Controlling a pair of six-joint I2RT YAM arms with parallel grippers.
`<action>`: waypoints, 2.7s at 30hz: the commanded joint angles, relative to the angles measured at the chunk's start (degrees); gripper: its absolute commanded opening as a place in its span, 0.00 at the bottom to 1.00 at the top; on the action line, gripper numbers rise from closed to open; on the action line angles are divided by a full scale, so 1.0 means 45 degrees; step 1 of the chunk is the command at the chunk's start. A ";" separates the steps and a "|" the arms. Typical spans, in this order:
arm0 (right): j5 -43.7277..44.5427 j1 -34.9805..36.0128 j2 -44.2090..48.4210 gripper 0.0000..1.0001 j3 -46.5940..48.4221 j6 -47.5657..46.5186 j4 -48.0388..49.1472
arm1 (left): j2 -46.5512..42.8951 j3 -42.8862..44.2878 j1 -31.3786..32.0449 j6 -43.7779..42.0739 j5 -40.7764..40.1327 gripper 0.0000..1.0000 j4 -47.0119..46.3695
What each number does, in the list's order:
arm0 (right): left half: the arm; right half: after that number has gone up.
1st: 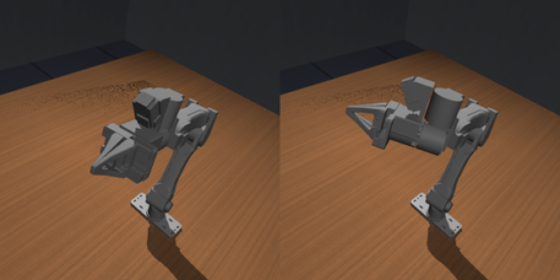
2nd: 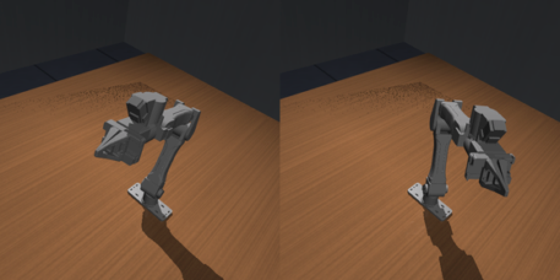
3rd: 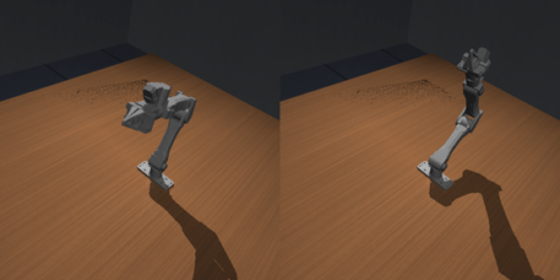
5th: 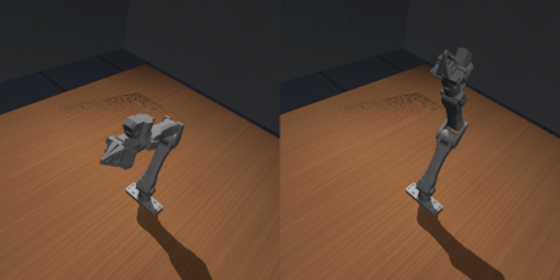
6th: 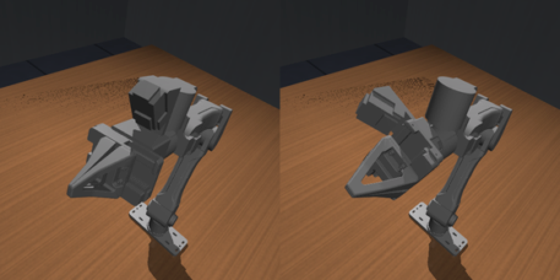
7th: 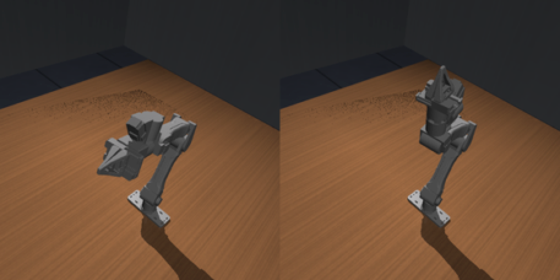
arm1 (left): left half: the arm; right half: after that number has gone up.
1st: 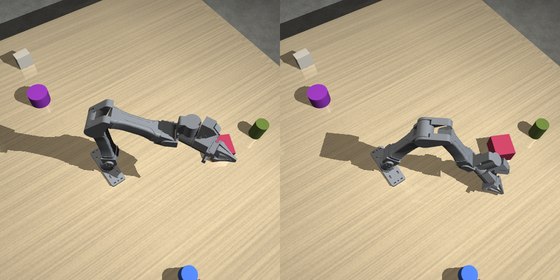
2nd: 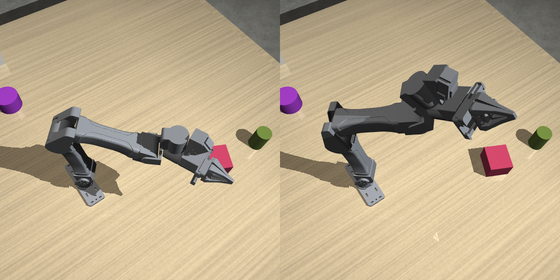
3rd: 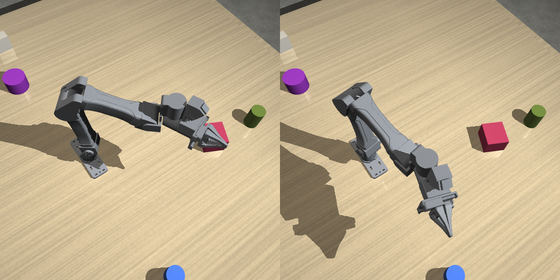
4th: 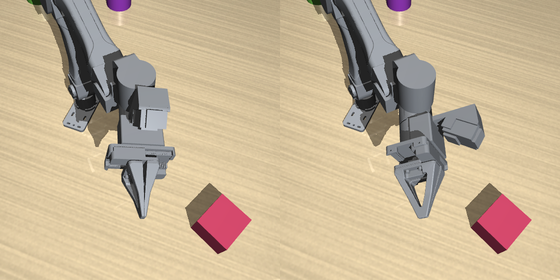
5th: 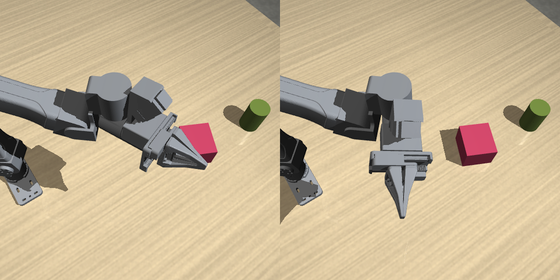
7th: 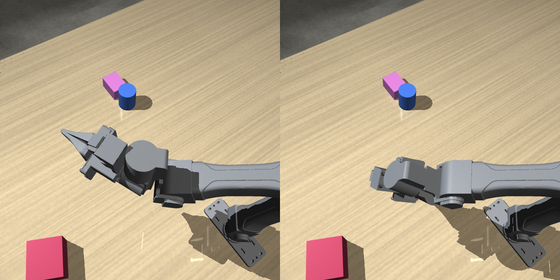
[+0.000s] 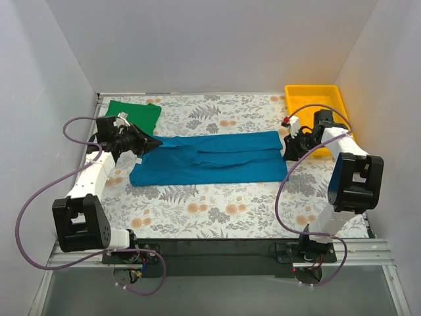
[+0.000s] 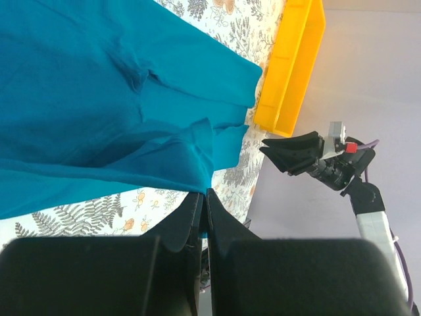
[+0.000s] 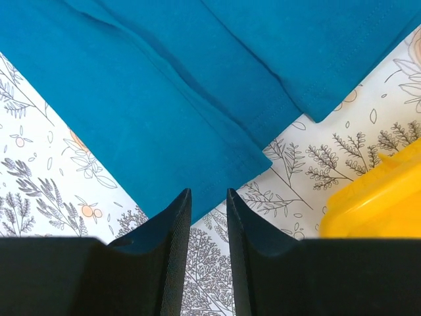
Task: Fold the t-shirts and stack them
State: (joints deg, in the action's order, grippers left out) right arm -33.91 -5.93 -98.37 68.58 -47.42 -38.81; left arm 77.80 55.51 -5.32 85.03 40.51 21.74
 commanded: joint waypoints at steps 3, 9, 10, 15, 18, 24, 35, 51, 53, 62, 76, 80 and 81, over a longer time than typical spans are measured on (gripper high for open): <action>-0.1249 -0.0048 0.1292 0.35 -0.0236 0.0362 0.0206 | 0.0444 0.0828 -0.0067 -0.0185 0.0333 0.00 -0.0514; -0.2365 -0.0048 0.1918 0.36 -0.1429 0.0088 0.0342 | 0.1303 0.1317 -0.0067 -0.0517 0.0567 0.00 -0.0553; -0.2425 -0.0048 0.1957 0.36 -0.1624 0.0069 0.0362 | 0.1421 0.1453 -0.0067 -0.0556 0.0626 0.00 -0.0534; -0.2503 -0.0048 0.1977 0.36 -0.1762 0.0030 0.0401 | 0.2046 0.1786 -0.0067 -0.0635 0.0607 0.00 -0.0553; -0.2581 -0.0048 0.1938 0.37 -0.1821 0.0030 0.0401 | 0.2319 0.1962 -0.0067 -0.0654 0.0587 0.00 -0.0534; -0.2581 -0.0048 0.1821 0.37 -0.1860 0.0010 0.0401 | 0.2846 0.2391 -0.0067 -0.0772 0.0451 0.00 -0.0475; -0.2601 -0.0048 0.1820 0.36 -0.1880 -0.0068 0.0382 | 0.4154 0.3407 -0.0067 -0.0889 -0.0524 0.00 0.0324; -0.2698 -0.0010 0.1918 0.37 -0.2016 -0.0224 0.0303 | 0.5818 0.6742 -0.0067 -0.1960 -0.3529 0.44 0.2335; -0.2718 0.0049 0.1957 0.37 -0.2016 -0.0321 0.0265 | 0.5216 0.6962 -0.0087 -0.2138 -0.5223 0.48 0.2765; -0.2661 0.2421 0.1918 0.38 -0.1570 -0.1064 -0.0244 | 0.1098 0.1663 -0.0419 -0.2900 -0.5214 0.54 0.1657; 0.0113 0.8876 -0.5495 0.39 0.9892 0.8403 0.1063 | -0.4123 -0.2314 -0.0712 -0.3154 -0.6404 0.71 0.1692; 0.1243 0.9638 -0.6869 0.39 1.1557 0.9910 0.1883 | -0.4885 -0.2900 -0.0712 -0.3447 -0.6795 0.71 0.1830; 0.1691 0.9716 -0.7026 0.39 1.1654 1.0028 0.2001 | -0.5003 -0.2978 -0.0712 -0.3486 -0.6776 0.71 0.1810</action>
State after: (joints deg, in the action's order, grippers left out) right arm -32.42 36.69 -127.90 117.60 -11.97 -32.16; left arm 57.04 43.64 -8.14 71.29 12.38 29.34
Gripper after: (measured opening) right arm 0.391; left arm 0.706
